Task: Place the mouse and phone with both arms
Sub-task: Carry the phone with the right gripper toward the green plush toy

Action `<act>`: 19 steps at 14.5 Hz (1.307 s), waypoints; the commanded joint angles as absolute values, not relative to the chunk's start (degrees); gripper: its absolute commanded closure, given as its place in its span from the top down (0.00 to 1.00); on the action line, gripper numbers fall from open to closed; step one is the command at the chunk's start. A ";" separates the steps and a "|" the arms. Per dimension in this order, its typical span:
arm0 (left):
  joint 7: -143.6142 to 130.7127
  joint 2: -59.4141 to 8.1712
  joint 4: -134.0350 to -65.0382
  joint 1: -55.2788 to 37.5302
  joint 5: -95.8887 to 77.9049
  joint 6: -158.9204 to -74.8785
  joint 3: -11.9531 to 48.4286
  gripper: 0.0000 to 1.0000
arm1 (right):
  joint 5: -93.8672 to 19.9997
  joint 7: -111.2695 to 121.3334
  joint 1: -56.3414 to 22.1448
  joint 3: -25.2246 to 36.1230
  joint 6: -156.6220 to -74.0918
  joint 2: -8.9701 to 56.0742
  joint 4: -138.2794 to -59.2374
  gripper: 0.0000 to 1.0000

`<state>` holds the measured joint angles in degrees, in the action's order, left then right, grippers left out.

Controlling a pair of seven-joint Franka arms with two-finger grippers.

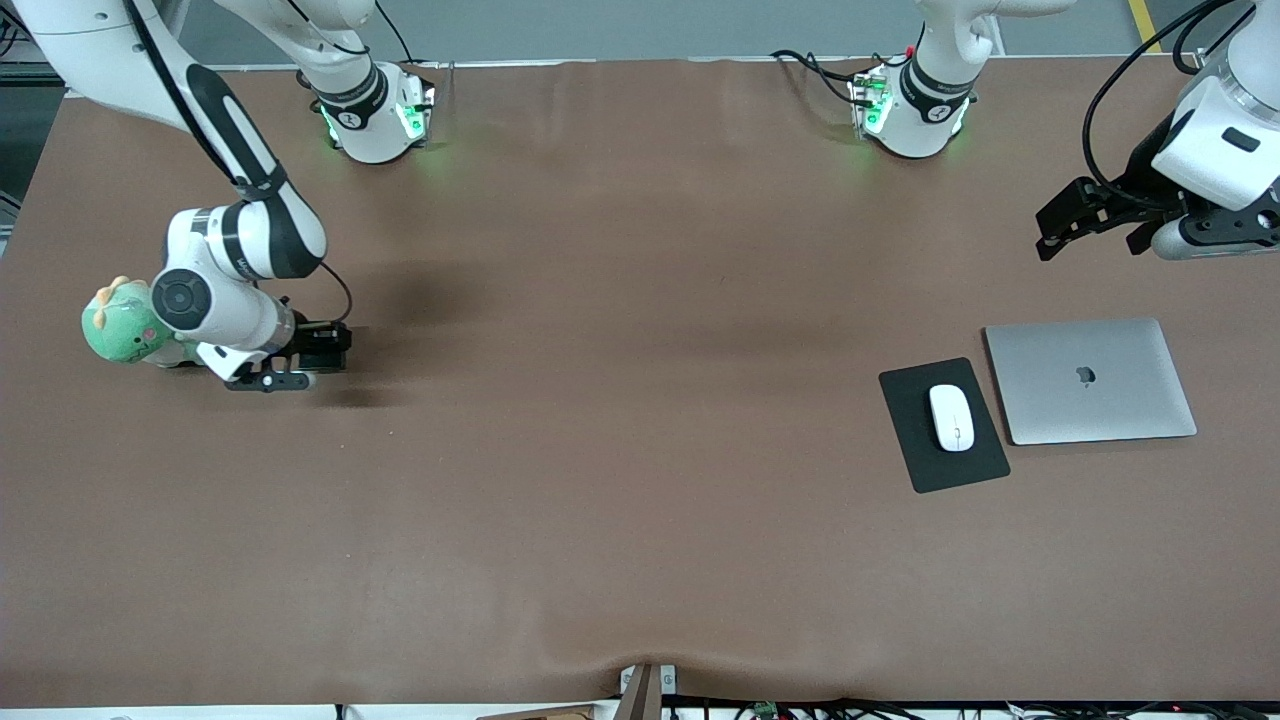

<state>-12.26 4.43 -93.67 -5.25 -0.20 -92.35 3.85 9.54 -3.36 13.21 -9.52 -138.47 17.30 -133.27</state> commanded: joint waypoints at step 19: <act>-10.20 4.48 -92.81 -4.04 -1.41 -93.95 2.99 1.00 | 8.44 0.17 13.98 -5.62 -127.07 16.71 -127.38 1.00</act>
